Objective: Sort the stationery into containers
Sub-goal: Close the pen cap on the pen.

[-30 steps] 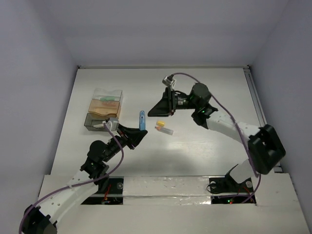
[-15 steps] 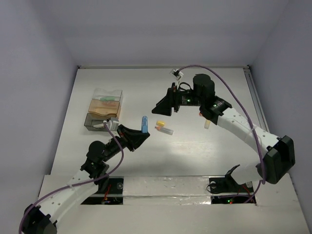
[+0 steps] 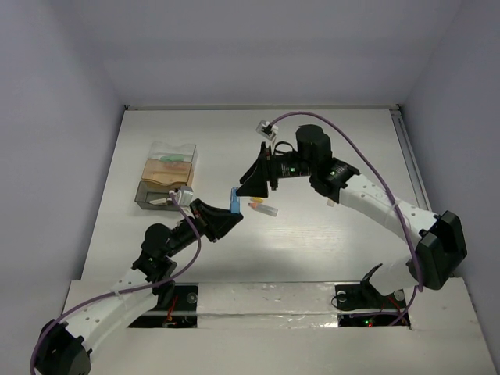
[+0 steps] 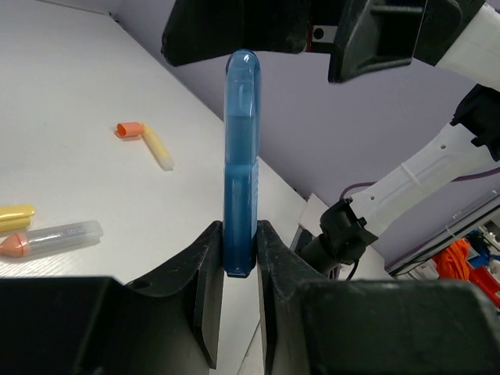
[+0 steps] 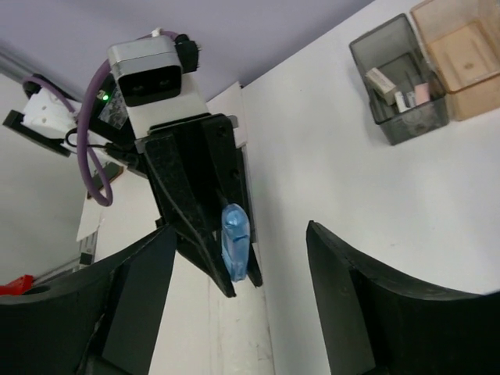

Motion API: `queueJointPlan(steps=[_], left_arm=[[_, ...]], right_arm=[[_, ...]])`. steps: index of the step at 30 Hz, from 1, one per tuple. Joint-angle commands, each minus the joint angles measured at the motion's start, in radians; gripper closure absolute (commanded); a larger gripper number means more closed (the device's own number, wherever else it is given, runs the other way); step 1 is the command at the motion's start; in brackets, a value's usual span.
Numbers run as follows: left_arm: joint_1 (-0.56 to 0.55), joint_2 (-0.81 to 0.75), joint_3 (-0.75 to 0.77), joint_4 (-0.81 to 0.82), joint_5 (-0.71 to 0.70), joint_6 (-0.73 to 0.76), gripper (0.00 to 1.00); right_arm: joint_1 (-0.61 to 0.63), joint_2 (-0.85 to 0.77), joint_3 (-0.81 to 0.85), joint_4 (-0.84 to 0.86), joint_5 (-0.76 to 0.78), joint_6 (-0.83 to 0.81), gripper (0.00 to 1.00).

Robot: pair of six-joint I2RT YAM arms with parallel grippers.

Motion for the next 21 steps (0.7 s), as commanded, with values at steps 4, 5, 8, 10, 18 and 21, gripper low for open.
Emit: queueJointPlan(steps=[4, 5, 8, 10, 18, 21], left_arm=[[-0.005, -0.008, 0.038, 0.086, 0.018, -0.023, 1.0], [-0.005, -0.011, 0.038, 0.09, 0.018, -0.026, 1.0], [-0.005, -0.011, 0.036, 0.095, 0.018, -0.033, 1.0], [-0.005, -0.011, 0.033, 0.097, 0.018, -0.036, 1.0], [-0.005, -0.028, 0.025, 0.097, 0.015, -0.048, 1.0], [-0.005, -0.035, 0.027, 0.09, 0.01, -0.048, 1.0]], right_arm=[[0.04, 0.01, -0.008, 0.116, -0.032, -0.002, 0.33], [0.04, 0.014, -0.009, 0.119, -0.032, 0.0, 0.35], [0.051, 0.02, -0.017, 0.144, -0.036, 0.012, 0.47], [0.06, 0.024, -0.021, 0.161, -0.033, 0.018, 0.52], [0.078, 0.033, -0.029, 0.176, -0.026, 0.03, 0.73], [0.078, 0.037, -0.037, 0.167, -0.026, 0.029, 0.82]])
